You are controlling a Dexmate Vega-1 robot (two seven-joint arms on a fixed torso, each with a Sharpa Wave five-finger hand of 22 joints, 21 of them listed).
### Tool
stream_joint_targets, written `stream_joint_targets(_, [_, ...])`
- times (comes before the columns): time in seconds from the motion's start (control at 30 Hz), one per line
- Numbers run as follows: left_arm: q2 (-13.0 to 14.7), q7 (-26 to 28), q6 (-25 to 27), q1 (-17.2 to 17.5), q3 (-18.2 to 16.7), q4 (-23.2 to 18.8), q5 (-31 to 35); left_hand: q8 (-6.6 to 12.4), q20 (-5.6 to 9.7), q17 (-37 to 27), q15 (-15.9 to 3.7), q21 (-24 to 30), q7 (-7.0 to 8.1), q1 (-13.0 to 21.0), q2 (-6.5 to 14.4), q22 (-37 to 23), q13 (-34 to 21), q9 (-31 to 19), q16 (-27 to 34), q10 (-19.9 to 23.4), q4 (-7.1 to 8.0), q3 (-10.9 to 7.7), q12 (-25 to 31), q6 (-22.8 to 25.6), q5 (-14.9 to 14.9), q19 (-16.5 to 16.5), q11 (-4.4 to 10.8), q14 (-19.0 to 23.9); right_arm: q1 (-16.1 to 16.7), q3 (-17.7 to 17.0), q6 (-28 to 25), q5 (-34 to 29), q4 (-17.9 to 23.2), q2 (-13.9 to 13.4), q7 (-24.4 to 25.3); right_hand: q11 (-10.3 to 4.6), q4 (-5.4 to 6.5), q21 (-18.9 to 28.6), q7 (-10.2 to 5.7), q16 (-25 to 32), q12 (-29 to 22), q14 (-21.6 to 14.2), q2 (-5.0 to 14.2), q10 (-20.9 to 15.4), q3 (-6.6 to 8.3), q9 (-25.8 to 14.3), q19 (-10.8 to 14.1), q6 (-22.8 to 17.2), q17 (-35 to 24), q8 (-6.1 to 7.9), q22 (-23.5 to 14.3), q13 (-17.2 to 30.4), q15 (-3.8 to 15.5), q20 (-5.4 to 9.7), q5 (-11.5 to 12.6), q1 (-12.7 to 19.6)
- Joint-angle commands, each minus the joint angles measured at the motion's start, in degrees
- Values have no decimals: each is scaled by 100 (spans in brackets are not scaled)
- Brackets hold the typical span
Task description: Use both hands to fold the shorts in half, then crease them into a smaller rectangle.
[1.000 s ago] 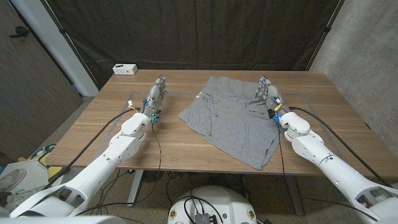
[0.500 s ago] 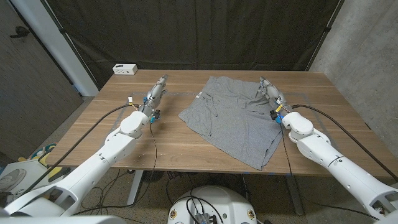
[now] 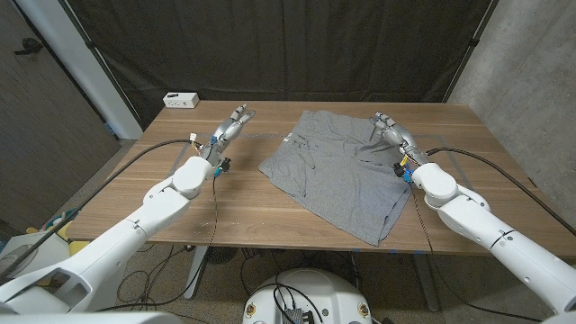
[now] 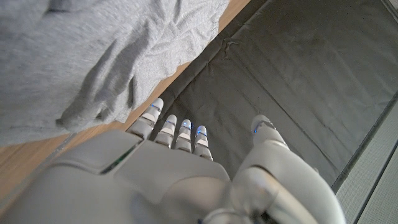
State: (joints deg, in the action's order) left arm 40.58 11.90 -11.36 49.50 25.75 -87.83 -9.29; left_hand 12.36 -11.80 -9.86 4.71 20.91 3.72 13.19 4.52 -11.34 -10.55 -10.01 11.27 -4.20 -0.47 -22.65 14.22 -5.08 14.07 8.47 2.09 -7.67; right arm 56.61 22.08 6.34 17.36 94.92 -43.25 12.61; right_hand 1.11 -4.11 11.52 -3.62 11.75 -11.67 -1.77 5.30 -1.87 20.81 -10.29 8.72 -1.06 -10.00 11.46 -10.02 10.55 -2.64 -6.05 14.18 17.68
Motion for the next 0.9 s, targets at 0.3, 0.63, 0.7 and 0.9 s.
stream_joint_targets(0.3, [595, 479, 288, 326, -59, -798, 1365, 56, 26, -12, -67, 132, -7, 329, 5, -25, -4, -12, 29, 475, -290, -71, 79, 463, -154, -366, 49, 267, 596, -179, -1458, -1011, 1472, -748, 656, -84, -130, 47, -89, 37, -12, -139, 256, -153, 145, -13, 133, -116, -42, 9, -11, 11, 134, 134, -106, 293])
stream_joint_targets(0.63, [851, 579, 454, 512, -108, -1161, 1923, 88, 37, -8, -101, 163, -2, 523, 10, -15, -3, -11, 31, 764, -472, -121, 97, 833, -219, -544, 99, 452, 880, -187, -2463, -1549, 2274, -1150, 759, -114, -209, 64, -96, 47, -16, -228, 297, -229, 186, -15, 211, -202, -40, 19, -11, 11, 186, 154, -175, 426])
stream_joint_targets(0.7, [919, 595, 522, 550, -110, -1243, 2076, 106, 25, -8, -117, 166, 0, 566, -3, -13, -3, -11, 35, 852, -520, -124, 104, 972, -234, -580, 101, 517, 975, -272, -2400, -1421, 2270, -1125, 745, -126, -220, 61, -111, 48, -14, -240, 303, -236, 191, -16, 213, -200, -41, 14, -11, 11, 197, 161, -187, 446])
stream_joint_targets(0.9, [1118, 502, 728, 604, -82, -1483, 2477, 101, 35, -7, -130, 185, 15, 600, -21, -12, -3, -11, 37, 924, -561, -123, 105, 1049, -246, -654, 118, 571, 1136, -336, -2931, -1516, 2625, -1268, 772, -131, -232, 67, -120, 55, -15, -276, 328, -264, 200, -17, 244, -210, -45, 9, -11, 12, 219, 171, -211, 481])
